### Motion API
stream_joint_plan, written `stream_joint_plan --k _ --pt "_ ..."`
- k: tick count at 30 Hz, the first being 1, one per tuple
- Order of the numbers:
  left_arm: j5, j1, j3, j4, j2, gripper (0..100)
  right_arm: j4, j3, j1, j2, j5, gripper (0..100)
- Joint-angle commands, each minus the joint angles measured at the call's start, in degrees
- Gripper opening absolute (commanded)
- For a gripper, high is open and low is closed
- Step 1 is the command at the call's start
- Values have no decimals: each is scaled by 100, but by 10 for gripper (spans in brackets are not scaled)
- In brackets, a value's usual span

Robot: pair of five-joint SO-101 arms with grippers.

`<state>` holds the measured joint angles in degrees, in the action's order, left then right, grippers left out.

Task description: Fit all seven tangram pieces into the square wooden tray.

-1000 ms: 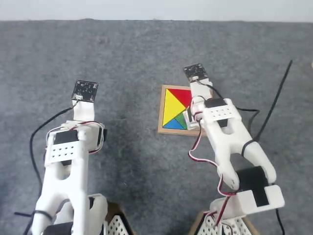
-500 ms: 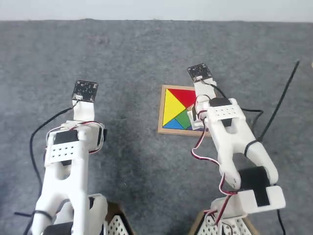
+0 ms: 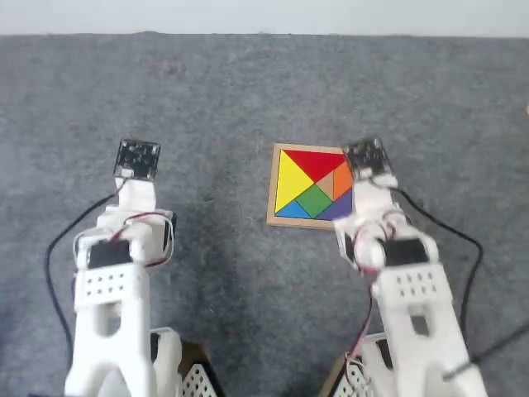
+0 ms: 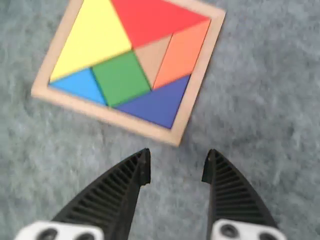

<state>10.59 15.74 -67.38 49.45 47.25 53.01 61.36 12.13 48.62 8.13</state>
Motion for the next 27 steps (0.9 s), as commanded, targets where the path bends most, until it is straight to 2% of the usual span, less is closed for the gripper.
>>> stream_joint_plan --k 1,5,9,16,20,23,27 --pt "-62 -44 -532 -79 1310 148 716 352 -66 1305 413 182" --pt "-70 -44 -1226 -70 2303 148 1182 668 -330 1930 448 168" --pt "-70 -44 -1815 -88 3218 148 980 1178 -804 2484 457 69" --pt "-70 -26 -2958 -62 4695 148 1024 2268 -1068 3538 677 61" --pt "-79 -44 -2923 598 5415 148 1024 3024 -1077 4259 1108 61" --pt "-44 -44 -2914 1169 5732 148 1051 3560 -1086 4822 1099 61" --pt "-44 -44 -2914 1556 5670 148 1815 3499 -1288 5516 1090 64"
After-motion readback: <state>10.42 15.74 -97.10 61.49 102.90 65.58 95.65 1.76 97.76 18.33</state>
